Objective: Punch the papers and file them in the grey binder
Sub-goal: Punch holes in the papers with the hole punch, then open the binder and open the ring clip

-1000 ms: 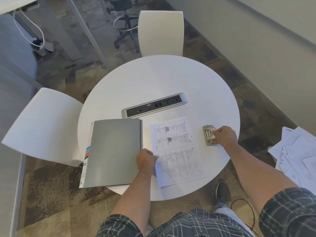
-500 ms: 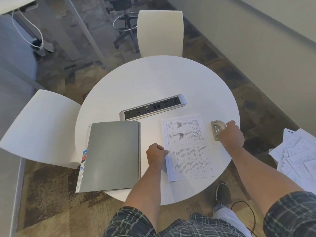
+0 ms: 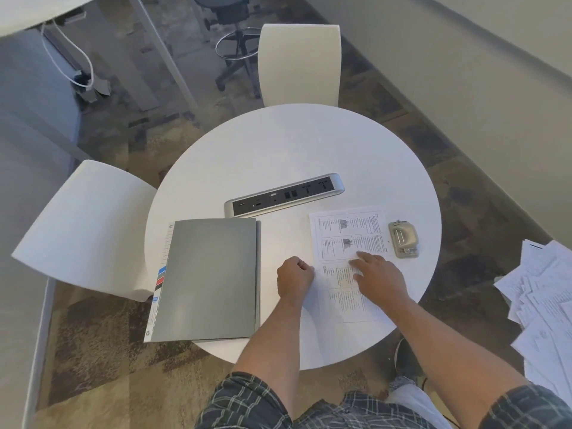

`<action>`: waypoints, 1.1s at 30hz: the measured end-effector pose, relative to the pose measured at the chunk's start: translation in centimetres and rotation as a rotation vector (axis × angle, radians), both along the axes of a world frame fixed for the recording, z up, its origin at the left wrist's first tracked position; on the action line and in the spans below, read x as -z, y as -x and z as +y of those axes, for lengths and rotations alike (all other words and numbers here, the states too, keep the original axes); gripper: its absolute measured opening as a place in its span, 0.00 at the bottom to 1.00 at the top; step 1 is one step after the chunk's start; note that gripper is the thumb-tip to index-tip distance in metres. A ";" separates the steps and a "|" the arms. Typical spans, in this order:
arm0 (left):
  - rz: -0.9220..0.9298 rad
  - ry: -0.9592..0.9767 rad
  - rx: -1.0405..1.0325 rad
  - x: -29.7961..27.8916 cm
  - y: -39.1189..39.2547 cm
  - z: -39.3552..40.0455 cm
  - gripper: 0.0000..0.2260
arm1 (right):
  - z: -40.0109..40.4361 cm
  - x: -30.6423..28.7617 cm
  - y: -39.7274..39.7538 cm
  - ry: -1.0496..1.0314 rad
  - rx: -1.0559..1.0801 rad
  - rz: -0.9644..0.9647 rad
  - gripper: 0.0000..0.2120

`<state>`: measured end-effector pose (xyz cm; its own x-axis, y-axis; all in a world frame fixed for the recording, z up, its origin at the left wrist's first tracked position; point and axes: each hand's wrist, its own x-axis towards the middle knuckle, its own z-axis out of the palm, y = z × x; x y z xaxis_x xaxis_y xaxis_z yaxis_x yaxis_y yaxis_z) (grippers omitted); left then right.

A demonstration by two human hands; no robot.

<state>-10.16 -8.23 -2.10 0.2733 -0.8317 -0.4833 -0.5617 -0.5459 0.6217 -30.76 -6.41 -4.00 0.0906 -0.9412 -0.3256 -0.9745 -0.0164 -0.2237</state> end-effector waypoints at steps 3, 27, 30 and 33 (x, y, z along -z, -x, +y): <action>-0.074 0.058 0.063 -0.4 -1.5 0.5 0.06 | -0.5 -0.6 -0.9 0.028 0.004 0.025 0.18; -0.787 0.082 0.896 -1.3 -16.7 9.1 0.45 | 1.6 0.4 -18.3 -0.237 -0.089 -0.493 0.27; -0.819 0.055 0.934 -1.1 -16.9 9.4 0.43 | 1.6 0.9 -19.4 -0.191 -0.108 -0.488 0.23; -0.833 0.046 0.960 -1.2 -17.0 9.6 0.41 | 1.6 1.3 -20.2 -0.163 -0.102 -0.481 0.18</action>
